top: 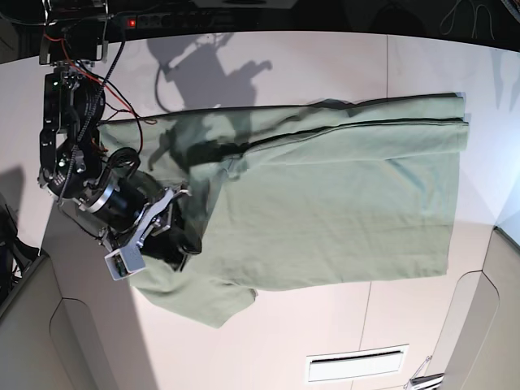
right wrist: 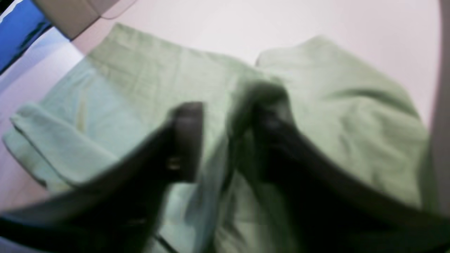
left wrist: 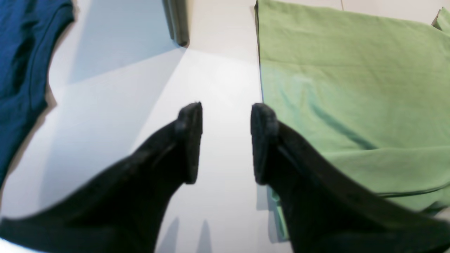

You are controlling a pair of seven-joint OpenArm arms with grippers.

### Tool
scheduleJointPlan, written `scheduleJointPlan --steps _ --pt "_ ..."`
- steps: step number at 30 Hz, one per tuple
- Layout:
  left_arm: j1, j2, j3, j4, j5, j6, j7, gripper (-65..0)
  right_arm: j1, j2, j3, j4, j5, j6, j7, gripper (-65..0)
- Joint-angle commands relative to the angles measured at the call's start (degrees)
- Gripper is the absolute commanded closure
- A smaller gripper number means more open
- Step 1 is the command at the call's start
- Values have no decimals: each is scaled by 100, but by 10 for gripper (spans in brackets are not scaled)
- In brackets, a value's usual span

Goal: Fold the T-shirt properly
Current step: 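Move the right gripper to the sleeve nearest it and grasp, then grasp the folded edge with both grippers and lift the shirt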

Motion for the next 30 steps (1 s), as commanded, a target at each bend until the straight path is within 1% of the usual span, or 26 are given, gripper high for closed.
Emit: scheduleJointPlan --steps 1,2,6,9,10,11,12,13,15,16,18,20,22,24,26,27,30 --pt "-28 -157 -52 96 -85 -44 -96 -256 164 26 11 94 72 11 166 -329" --pt "-28 -157 -52 96 -87 -46 -96 -256 188 26 11 94 72 2 164 -352" --pt "-28 -109 -42 96 -114 -68 -70 -256 205 28 13 94 74 -2 120 -353" --pt "-28 -55 138 96 -323 -202 85 -256 205 28 13 94 74 0 -251 -351" --pt "-28 -42 256 96 -404 -202 153 -255 205 31 13 94 74 0 -439 -338" --pt "-31 -31 409 96 -459 -202 210 -254 205 31 13 94 74 -2 -673 -303" --pt "-31 -31 599 96 -507 -202 256 -253 203 31 17 94 74 -2 -931 -248" --pt "-31 -33 822 96 -509 -202 262 -243 192 33 26 96 72 -2 -1182 -175" --pt "-48 -31 1296 96 -444 -202 258 -180 149 35 87 96 72 -2 -1569 0" --pt "-63 -31 1539 96 -343 -202 254 -142 96 52 131 94 72 0 -1681 0" --pt "-118 -13 1996 96 15 -202 236 -66 -50 131 212 96 -2 0 -1665 0" --pt "-192 74 2328 96 507 -202 151 -1 -225 214 258 94 -428 -4 -1493 0" --pt "-223 232 2514 96 951 81 -101 0 -428 291 275 94 -1036 -138 -1176 0" --pt "-219 420 2629 96 1255 271 -289 0 -649 372 275 94 -1425 -400 -922 0" --pt "-219 629 2697 90 1543 306 -275 0 -848 420 275 76 -1620 -640 -879 0" --pt "-216 743 2697 83 1716 306 -275 0 -935 415 275 50 -1720 -697 -876 0" --pt "-199 977 2699 79 2096 352 -251 0 -1086 413 275 -258 -1768 -713 -881 0"
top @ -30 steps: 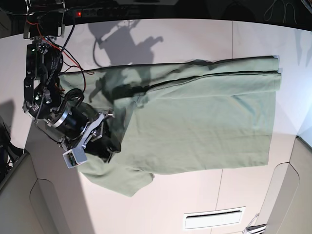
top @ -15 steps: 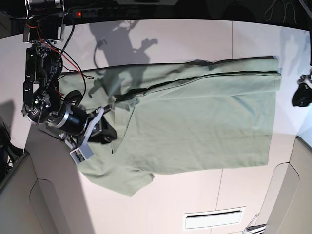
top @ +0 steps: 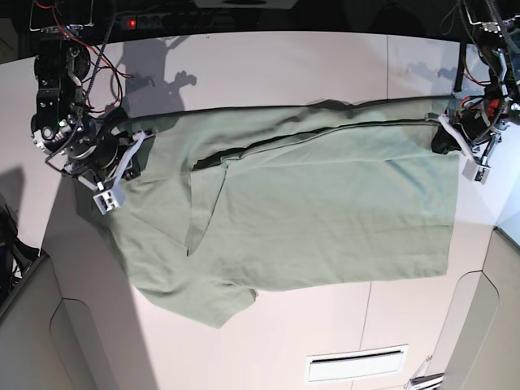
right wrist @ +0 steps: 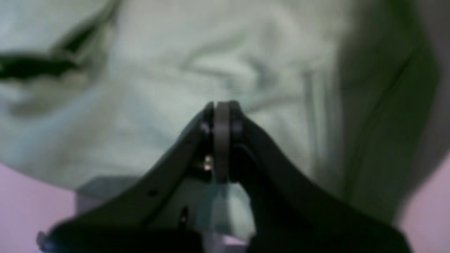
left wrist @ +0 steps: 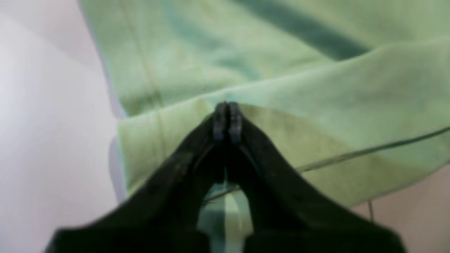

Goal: Fold the T-shirt properly
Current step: 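Grasp the folded edge with both grippers and lift the shirt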

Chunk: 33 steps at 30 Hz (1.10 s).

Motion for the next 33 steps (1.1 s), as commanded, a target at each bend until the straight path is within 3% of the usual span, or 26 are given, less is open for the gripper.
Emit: scheduleJointPlan --steps 1,3,9,15,23,33 --pt "-20 -46 -26 72 55 140 105 0 44 50 26 -111 17 -13 81 0" --pt "44 -42 -26 72 48 280 254 0 2 52 26 -498 17 -13 81 0" --pt "501 -42 -28 72 44 278 372 0 -90 85 26 -1187 20 -11 -103 0" --pt "1023 -39 -59 72 -90 275 372 0 -581 426 26 -721 664 37 -415 0" --pt "1460 -39 -361 74 -92 273 522 0 -1484 732 52 273 752 35 -752 0" --pt "2052 -39 -610 76 -649 205 634 0 -2002 748 603 697 756 35 -931 0"
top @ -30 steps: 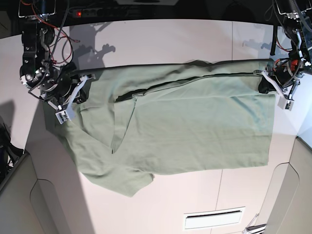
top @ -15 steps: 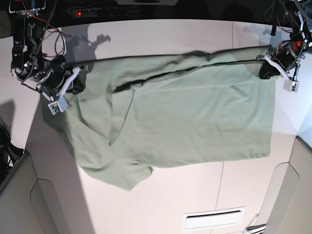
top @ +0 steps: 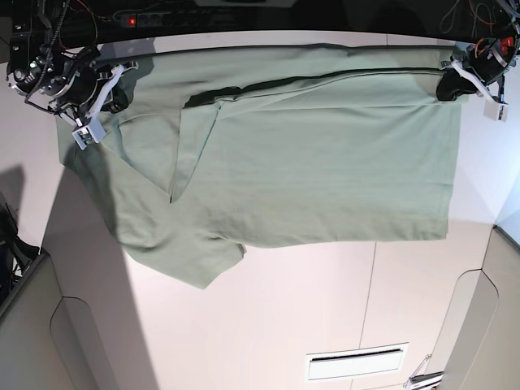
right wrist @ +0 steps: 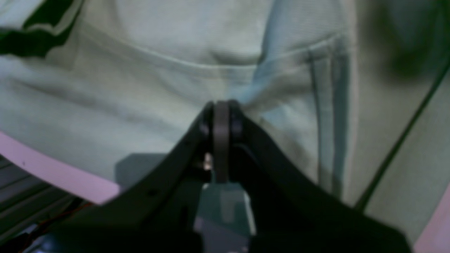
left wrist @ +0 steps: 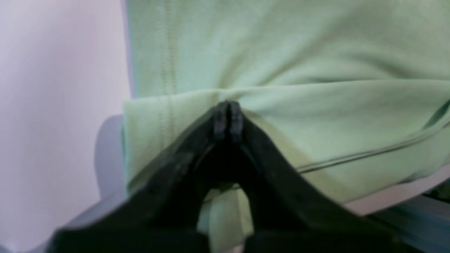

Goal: Fold the T-shirt properly
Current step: 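Grasp the folded edge with both grippers and lift the shirt, then move the left gripper to the hem corner and grasp it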

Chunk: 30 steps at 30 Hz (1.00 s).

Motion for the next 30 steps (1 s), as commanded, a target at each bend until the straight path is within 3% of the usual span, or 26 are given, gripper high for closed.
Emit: scheduleJointPlan --steps 1,6,9,15,19,21,25,28,30 --pt "177 -20 31 -66 608 111 697 0 -79 68 87 -17 -341 -55 -448 0" --pt "129 -22 -22 20 455 37 575 0 -20 68 282 4 74 -52 -433 0" --pt "46 -22 -103 352 219 -240 549 0 164 68 321 136 365 -57 -505 0" --pt "33 -22 -365 1296 144 -275 562 0 483 68 328 839 426 -68 -621 0" --pt "33 -22 -627 1788 144 -275 535 -157 721 66 328 1316 424 -81 -568 0" --pt "33 -22 -774 1969 144 -273 483 -212 916 66 326 1423 422 -81 -470 -89" --pt "33 -24 -1019 2081 144 -269 385 -226 1384 66 326 1427 219 -81 55 -285" --pt "35 -35 -1067 2081 146 -269 387 -226 1792 70 328 1318 -216 -81 662 -321" --pt "33 -33 -1064 2081 144 -269 387 -226 2208 68 328 1097 -240 -81 684 -321"
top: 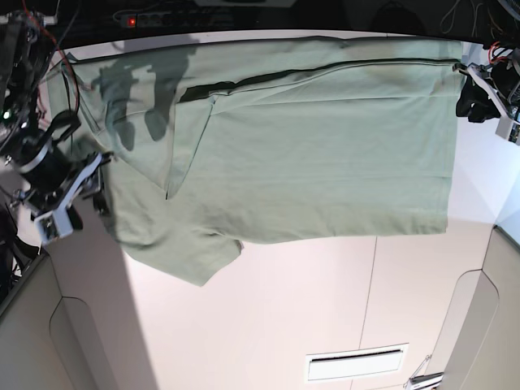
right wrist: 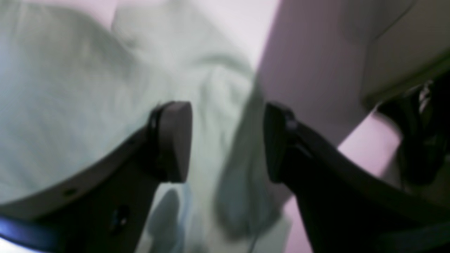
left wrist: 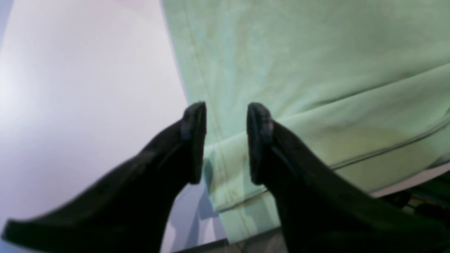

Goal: Fold the T-shirt properly
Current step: 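Move the left gripper to the hem corner and grasp it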

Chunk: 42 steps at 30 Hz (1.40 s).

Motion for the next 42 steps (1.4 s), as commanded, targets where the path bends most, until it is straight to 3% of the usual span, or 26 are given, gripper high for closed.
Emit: scheduleJointPlan --steps 1,3,6,10,15,19,25,29,31,32,35,37,42 --pt "20 -94 -52 85 -39 -13 -83 -226 315 66 39 -118 22 -57 118 -321" --pt "20 -94 -52 85 -39 2 -83 -226 750 68 39 -636 37 -28 76 -321" --pt "22 -94 -52 85 -37 2 -81 -226 1353 70 39 -1731 184 286 15 -321" --pt "20 -96 -52 85 -39 2 -83 -226 2083 116 37 -3547 868 660 -118 -321" --pt "20 -94 -52 85 -39 2 -81 -226 2673 144 35 -5379 896 763 -92 -321" --pt "20 -94 -52 85 -42 2 -83 -226 2756 127 35 -5816 892 763 -57 -321" --pt "20 -94 -52 85 -42 2 -98 -226 2756 109 -262 -5823 1650 852 -538 -321" --pt "20 -94 -52 85 -39 2 -109 -226 2756 111 -627 -5823 1617 848 -546 -320" --pt "20 -96 -52 85 -39 2 -109 -226 2756 111 -702 -5821 1617 846 -544 -286" --pt "20 -94 -52 85 -39 2 -127 -227 2756 111 -704 -5821 1620 846 -544 -239" --pt "13 -96 -52 85 -37 2 -444 -274 2756 109 -704 -5821 1622 841 -540 0" --pt "-120 -94 -46 61 -31 4 -660 -317 2756 109 -704 -5821 1622 791 -525 0" --pt "-1261 -109 -37 -752 337 284 -684 -322 2756 111 -704 -5821 1624 778 -455 0"
